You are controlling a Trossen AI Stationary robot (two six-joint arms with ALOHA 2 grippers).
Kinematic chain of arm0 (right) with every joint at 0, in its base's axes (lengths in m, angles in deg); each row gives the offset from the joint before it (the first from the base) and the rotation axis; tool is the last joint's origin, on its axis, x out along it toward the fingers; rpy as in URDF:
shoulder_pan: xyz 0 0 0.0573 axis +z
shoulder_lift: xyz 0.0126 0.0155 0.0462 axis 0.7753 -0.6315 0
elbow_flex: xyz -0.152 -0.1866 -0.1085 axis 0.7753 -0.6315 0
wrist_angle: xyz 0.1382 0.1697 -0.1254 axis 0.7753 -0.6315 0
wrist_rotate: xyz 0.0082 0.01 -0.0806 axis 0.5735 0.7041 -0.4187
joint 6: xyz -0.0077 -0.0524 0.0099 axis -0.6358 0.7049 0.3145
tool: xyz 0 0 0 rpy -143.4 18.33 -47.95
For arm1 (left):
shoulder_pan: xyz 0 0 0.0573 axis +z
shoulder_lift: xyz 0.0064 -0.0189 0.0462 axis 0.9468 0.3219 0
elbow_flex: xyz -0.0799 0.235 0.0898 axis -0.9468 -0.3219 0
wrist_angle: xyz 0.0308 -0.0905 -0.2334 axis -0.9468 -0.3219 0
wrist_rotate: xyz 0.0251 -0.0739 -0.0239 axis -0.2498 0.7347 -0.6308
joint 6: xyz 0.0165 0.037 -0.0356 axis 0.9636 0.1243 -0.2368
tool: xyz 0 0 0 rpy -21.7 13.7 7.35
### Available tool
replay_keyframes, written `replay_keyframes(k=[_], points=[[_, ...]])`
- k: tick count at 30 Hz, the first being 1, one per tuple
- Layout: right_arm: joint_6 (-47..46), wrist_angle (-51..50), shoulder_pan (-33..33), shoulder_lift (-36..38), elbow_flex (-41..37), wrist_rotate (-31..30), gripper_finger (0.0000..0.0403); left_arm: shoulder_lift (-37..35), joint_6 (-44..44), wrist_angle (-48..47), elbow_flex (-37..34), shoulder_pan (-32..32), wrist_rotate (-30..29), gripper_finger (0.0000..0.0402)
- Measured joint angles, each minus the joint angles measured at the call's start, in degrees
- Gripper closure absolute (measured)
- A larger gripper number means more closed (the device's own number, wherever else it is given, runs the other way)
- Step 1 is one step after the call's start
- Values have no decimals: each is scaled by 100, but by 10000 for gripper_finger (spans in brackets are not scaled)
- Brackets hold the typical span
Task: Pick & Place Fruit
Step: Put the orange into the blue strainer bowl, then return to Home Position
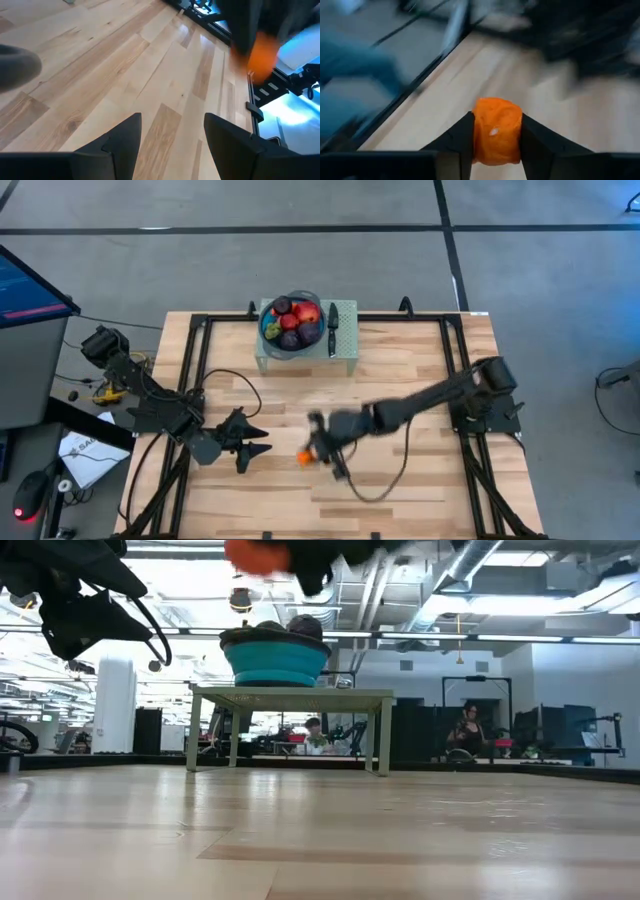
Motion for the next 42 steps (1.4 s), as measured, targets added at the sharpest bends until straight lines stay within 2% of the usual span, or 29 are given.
replay_keyframes(k=[5,12,17,21,36,42], points=[[-59,-471,-1016,532,692,-318,283,0,56,1,0,0,-1,192],[-134,-692,-2408,193,1833,-395,283,0,143,20,0,0,-109,192],[-546,-1118,-3058,41,2289,-495,277,0,143,27,0,0,-112,192],[-938,-1352,-3298,0,2327,-457,266,0,178,56,0,0,-116,192],[-898,-1392,-3454,-108,2320,-460,167,0,188,105,0,0,-151,192],[-780,-1489,-3456,6,2318,-466,163,0,188,109,0,0,-149,192]])
